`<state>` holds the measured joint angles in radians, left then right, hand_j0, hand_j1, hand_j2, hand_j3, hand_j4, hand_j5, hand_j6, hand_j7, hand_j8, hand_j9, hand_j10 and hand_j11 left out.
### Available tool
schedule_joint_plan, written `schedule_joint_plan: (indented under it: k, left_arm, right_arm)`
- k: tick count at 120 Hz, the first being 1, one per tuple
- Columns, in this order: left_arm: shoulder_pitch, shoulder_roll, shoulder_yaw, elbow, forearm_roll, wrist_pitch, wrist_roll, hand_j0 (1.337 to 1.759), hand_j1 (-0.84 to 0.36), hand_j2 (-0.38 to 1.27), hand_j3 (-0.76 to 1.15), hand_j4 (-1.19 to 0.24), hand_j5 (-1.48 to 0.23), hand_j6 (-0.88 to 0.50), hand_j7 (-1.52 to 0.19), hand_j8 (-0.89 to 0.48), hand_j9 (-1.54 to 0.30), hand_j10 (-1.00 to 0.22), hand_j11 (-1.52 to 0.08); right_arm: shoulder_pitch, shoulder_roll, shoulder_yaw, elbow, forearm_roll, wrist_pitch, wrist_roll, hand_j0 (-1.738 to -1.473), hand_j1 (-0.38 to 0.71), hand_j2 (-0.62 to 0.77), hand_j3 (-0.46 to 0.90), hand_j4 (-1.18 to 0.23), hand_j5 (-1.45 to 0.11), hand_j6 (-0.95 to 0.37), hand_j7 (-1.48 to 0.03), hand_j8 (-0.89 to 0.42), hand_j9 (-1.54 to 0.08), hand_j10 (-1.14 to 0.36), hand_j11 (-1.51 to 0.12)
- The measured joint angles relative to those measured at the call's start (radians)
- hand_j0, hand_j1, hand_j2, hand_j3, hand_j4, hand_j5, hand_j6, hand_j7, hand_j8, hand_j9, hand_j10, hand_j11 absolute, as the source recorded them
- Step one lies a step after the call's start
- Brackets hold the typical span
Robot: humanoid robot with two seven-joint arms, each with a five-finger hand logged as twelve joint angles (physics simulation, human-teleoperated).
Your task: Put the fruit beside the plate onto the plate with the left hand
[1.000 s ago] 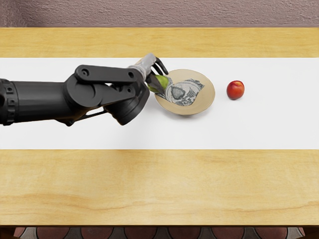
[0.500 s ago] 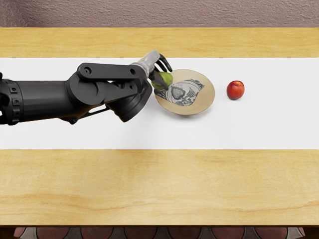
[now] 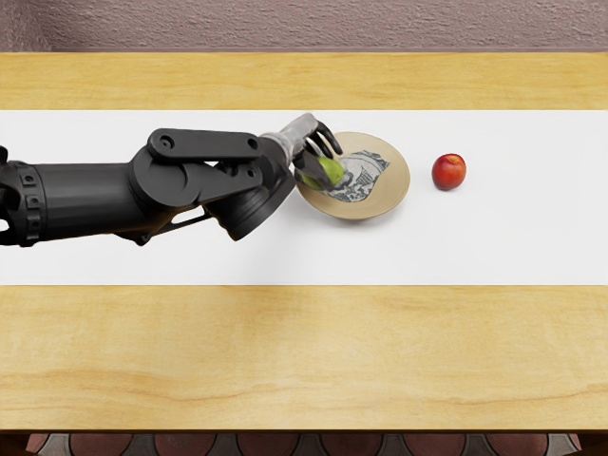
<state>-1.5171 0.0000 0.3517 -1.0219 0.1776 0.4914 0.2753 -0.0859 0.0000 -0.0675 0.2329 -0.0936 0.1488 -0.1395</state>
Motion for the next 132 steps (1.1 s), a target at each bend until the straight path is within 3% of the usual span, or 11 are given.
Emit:
schedule_joint_plan:
  k: [11,29,43,55,64,73,86,101,114,132]
  left_arm:
    - [0.000,0.000,0.000,0.000,0.003,0.005,-0.004,1.658,-0.29,0.34,0.00,-0.56,-0.77,-0.47,-0.76,-0.41,-0.75,-0.51,-0.75]
    - [0.000,0.000,-0.004,0.000,0.005,0.009,-0.006,1.658,0.00,0.17,0.00,-0.31,-0.42,-0.27,-0.42,-0.24,-0.41,-0.28,-0.41]
    - [-0.005,0.000,-0.030,-0.001,0.002,0.005,-0.006,1.658,0.14,0.10,0.00,-0.18,-0.24,-0.15,-0.24,-0.14,-0.24,-0.16,-0.24]
    - [-0.002,0.096,-0.110,-0.019,0.000,-0.003,-0.005,1.658,0.22,0.06,0.00,-0.11,-0.15,-0.10,-0.15,-0.09,-0.15,-0.10,-0.15]
    - [-0.001,0.227,-0.173,-0.081,-0.004,-0.040,-0.005,1.658,0.26,0.04,0.00,-0.08,-0.11,-0.07,-0.11,-0.06,-0.10,-0.07,-0.10]
    - [0.013,0.404,-0.241,-0.190,-0.007,-0.134,-0.004,1.658,0.28,0.03,0.00,-0.06,-0.08,-0.05,-0.08,-0.05,-0.07,-0.05,-0.07]
    - [0.057,0.571,-0.306,-0.346,-0.018,-0.247,-0.003,1.658,0.31,0.02,0.00,-0.04,-0.05,-0.03,-0.05,-0.03,-0.05,-0.03,-0.05]
    - [0.131,0.736,-0.354,-0.456,-0.030,-0.397,0.000,1.658,0.32,0.01,0.00,-0.02,-0.03,-0.02,-0.03,-0.02,-0.03,-0.02,-0.03]
    - [0.160,0.807,-0.382,-0.498,-0.033,-0.510,0.002,1.658,0.33,0.01,0.00,-0.02,-0.02,-0.01,-0.02,-0.01,-0.02,-0.01,-0.02]
    - [0.164,0.811,-0.395,-0.516,-0.035,-0.566,0.003,1.658,0.34,0.00,0.00,-0.01,-0.01,-0.01,-0.01,-0.01,-0.01,-0.01,-0.01]
  right_arm:
    - [0.000,0.000,0.000,0.000,0.000,0.000,0.000,-1.658,-0.33,0.00,0.00,-0.02,-0.02,-0.02,-0.02,-0.02,-0.02,-0.02,-0.02]
    - [0.000,0.000,0.000,0.000,0.000,0.000,0.000,-1.658,-0.33,0.00,0.00,-0.02,-0.02,-0.02,-0.02,-0.02,-0.02,-0.02,-0.02]
    - [0.000,0.000,0.000,0.000,0.000,0.000,0.000,-1.658,-0.33,0.00,0.00,-0.02,-0.02,-0.02,-0.02,-0.02,-0.02,-0.02,-0.02]
    - [0.000,0.000,0.000,0.000,0.000,0.000,0.000,-1.658,-0.33,0.00,0.00,-0.02,-0.02,-0.02,-0.02,-0.02,-0.02,-0.02,-0.02]
    - [0.000,0.000,0.000,0.000,0.000,0.000,0.000,-1.658,-0.33,0.00,0.00,-0.02,-0.02,-0.02,-0.02,-0.02,-0.02,-0.02,-0.02]
    - [0.000,0.000,0.000,0.000,0.000,0.000,0.000,-1.658,-0.33,0.00,0.00,-0.02,-0.02,-0.02,-0.02,-0.02,-0.02,-0.02,-0.02]
    - [0.000,0.000,0.000,0.000,0.000,0.000,0.000,-1.658,-0.33,0.00,0.00,-0.02,-0.02,-0.02,-0.02,-0.02,-0.02,-0.02,-0.02]
    - [0.000,0.000,0.000,0.000,0.000,0.000,0.000,-1.658,-0.33,0.00,0.00,-0.02,-0.02,-0.02,-0.02,-0.02,-0.02,-0.02,-0.02]
    - [0.000,0.000,0.000,0.000,0.000,0.000,0.000,-1.658,-0.33,0.00,0.00,-0.02,-0.02,-0.02,-0.02,-0.02,-0.02,-0.02,-0.02]
    - [0.000,0.000,0.000,0.000,0.000,0.000,0.000,-1.658,-0.33,0.00,0.00,-0.02,-0.02,-0.02,-0.02,-0.02,-0.02,-0.02,-0.02]
